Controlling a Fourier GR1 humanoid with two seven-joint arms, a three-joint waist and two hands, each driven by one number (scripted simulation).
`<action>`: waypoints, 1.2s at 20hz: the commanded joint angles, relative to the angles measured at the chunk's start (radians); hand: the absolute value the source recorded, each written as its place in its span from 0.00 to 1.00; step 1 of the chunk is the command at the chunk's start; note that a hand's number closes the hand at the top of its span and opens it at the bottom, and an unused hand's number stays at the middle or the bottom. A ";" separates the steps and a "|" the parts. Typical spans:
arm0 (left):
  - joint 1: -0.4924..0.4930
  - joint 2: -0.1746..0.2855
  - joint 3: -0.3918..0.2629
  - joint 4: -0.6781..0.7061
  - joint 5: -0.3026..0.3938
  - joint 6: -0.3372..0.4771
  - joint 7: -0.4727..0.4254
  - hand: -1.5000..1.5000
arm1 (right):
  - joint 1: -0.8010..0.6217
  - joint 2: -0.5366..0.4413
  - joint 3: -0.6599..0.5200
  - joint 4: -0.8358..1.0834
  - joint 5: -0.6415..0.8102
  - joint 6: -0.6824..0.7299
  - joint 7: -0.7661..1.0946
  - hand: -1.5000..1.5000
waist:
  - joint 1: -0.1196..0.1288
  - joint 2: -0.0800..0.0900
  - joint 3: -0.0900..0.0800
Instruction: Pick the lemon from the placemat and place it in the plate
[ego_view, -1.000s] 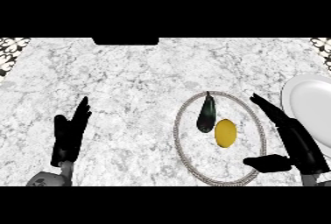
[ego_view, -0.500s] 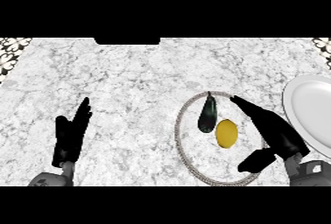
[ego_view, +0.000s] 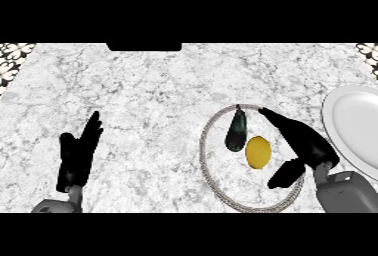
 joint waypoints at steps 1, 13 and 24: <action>-0.008 -0.016 0.041 0.007 -0.002 -0.043 0.009 0.50 | -0.017 0.040 -0.033 0.050 0.044 0.066 -0.039 0.00 | -0.001 0.000 0.000; 0.040 -0.067 0.067 -0.042 -0.086 -0.065 0.002 0.50 | 0.012 0.134 -0.080 0.122 0.183 0.089 -0.114 0.00 | 0.000 0.000 0.000; 0.005 -0.105 0.095 0.015 -0.125 -0.086 -0.016 0.50 | 0.012 0.154 -0.085 0.204 0.324 -0.019 -0.300 1.00 | -0.001 0.000 0.000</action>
